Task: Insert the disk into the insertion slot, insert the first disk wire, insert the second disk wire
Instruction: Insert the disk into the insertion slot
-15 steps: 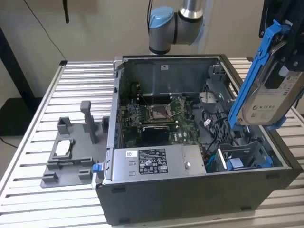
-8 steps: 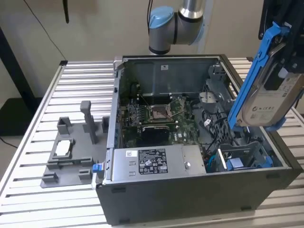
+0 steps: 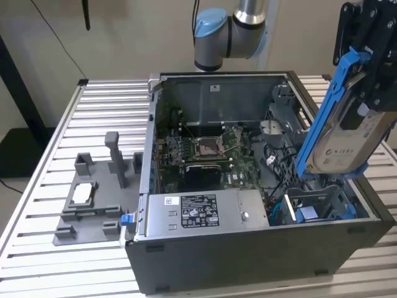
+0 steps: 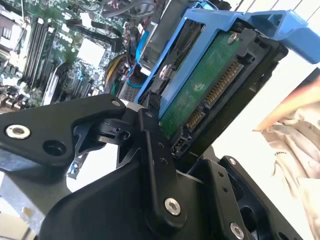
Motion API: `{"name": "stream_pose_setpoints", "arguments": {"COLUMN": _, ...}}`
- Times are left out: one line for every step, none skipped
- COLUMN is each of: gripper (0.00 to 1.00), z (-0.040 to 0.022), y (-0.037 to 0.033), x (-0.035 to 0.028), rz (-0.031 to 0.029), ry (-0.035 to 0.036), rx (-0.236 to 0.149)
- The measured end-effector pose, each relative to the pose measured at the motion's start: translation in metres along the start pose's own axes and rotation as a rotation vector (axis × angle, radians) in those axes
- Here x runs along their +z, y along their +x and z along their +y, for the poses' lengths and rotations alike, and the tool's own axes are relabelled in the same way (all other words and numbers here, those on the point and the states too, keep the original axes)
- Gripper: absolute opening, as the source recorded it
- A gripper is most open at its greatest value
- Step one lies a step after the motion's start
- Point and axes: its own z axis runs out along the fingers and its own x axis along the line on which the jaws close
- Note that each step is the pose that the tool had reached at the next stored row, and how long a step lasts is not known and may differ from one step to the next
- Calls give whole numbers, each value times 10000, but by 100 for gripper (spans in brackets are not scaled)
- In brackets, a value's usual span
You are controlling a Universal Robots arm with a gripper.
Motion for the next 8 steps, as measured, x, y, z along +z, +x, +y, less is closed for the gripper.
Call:
{"name": "stream_pose_setpoints", "arguments": {"gripper": 33, "z": -7, "y": 0, "x": 18, "rz": 1, "ry": 2, "rx": -9}}
{"name": "stream_pose_setpoints", "arguments": {"gripper": 33, "z": -14, "y": -2, "x": 36, "rz": 1, "ry": 5, "rx": -27}}
{"name": "stream_pose_setpoints", "arguments": {"gripper": 33, "z": -21, "y": -2, "x": 54, "rz": 2, "ry": 8, "rx": -43}}
{"name": "stream_pose_setpoints", "arguments": {"gripper": 33, "z": -30, "y": -3, "x": 72, "rz": 1, "ry": 10, "rx": -58}}
{"name": "stream_pose_setpoints", "arguments": {"gripper": 33, "z": -38, "y": -3, "x": 91, "rz": 1, "ry": 12, "rx": -72}}
{"name": "stream_pose_setpoints", "arguments": {"gripper": 33, "z": -46, "y": -4, "x": 109, "rz": 1, "ry": 15, "rx": -82}}
{"name": "stream_pose_setpoints", "arguments": {"gripper": 33, "z": -55, "y": -5, "x": 127, "rz": 2, "ry": 19, "rx": -95}}
{"name": "stream_pose_setpoints", "arguments": {"gripper": 33, "z": -61, "y": -8, "x": 141, "rz": 4, "ry": 25, "rx": -118}}
